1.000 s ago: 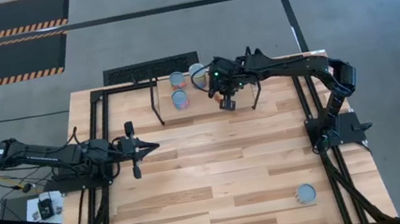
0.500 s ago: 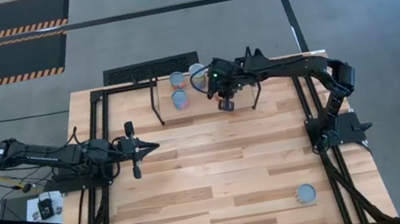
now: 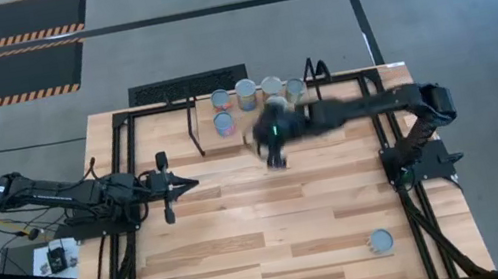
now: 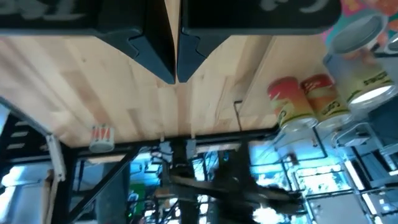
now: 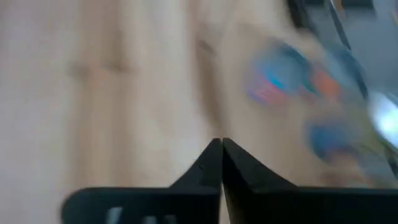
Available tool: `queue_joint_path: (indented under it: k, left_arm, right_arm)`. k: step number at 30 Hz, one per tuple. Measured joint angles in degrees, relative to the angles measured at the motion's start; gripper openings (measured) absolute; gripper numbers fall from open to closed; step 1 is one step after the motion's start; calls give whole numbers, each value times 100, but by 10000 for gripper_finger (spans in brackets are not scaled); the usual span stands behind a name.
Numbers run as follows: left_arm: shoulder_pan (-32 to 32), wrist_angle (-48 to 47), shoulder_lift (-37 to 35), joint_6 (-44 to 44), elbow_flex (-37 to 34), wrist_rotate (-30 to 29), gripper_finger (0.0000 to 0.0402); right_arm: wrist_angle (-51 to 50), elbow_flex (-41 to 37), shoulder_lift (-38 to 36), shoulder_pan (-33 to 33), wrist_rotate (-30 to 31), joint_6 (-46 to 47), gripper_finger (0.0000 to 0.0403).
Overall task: Pick and place cans onto a shelf
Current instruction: Put the canned carrots on the shelf aligned with the canned peas
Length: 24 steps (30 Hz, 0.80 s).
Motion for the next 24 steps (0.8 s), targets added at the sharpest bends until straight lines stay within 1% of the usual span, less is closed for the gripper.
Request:
queue_joint_path:
  k: [1, 3, 6, 10, 13, 15, 18, 22, 24]
  left_arm:
    - [-1, 47, 1, -5, 0, 39, 6]
    - [-2, 171, 0, -6, 0, 180, 6]
    - [-2, 329, 1, 17, 1, 214, 6]
    - [1, 561, 2, -34, 0, 210, 6]
    - [-2, 1172, -2, 17, -228, 209, 6]
    - [0, 1633, -2, 95, -507, 209, 6]
    - [1, 2035, -5, 108, -830, 180, 6]
    - [0, 1953, -133, 150, -905, 180, 6]
    - [7, 1804, -217, 264, -905, 299, 6]
  right_arm:
    - [490, -206, 5, 245, -23, -1, 13]
    - [1321, -598, 15, 702, -36, 82, 14]
    - [2647, -1062, 65, 1280, -24, 329, 13]
    - [3717, -1523, 89, 1918, 32, 748, 7]
    - [4049, -1719, 82, 2351, 378, 999, 8]
    - [4059, -1831, 85, 2598, 635, 1102, 5]
    - [4073, -1900, 85, 2888, 953, 1385, 4]
    - [4164, -1900, 85, 3214, 1151, 1522, 5]
    - [4177, -1900, 85, 3341, 1216, 1522, 3]
